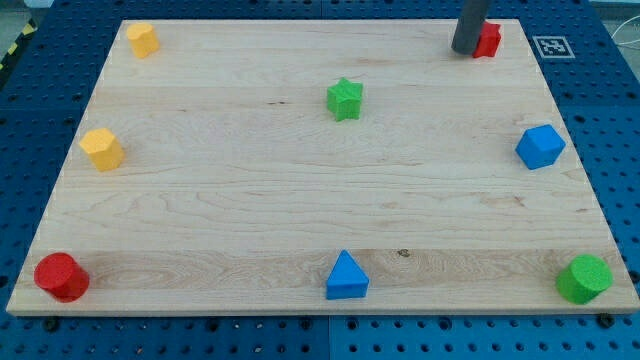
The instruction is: Slide the blue cube closer to the red star
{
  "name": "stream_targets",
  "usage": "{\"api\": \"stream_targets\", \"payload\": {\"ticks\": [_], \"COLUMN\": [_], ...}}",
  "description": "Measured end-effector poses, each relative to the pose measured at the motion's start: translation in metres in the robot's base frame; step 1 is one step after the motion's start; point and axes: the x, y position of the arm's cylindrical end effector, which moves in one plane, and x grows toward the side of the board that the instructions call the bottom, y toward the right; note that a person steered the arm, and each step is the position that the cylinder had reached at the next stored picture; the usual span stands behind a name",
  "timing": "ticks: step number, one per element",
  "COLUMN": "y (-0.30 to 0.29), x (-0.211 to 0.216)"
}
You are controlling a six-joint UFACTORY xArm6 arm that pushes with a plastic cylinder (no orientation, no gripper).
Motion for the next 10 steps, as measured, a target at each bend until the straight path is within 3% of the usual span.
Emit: {"api": "stream_targets", "payload": {"ticks": [2, 4, 7, 8, 10], "y": [0.001, 0.002, 0.109, 0.137, 0.142], "x": [0.004, 0.065, 0.100, 0.133, 0.255]}}
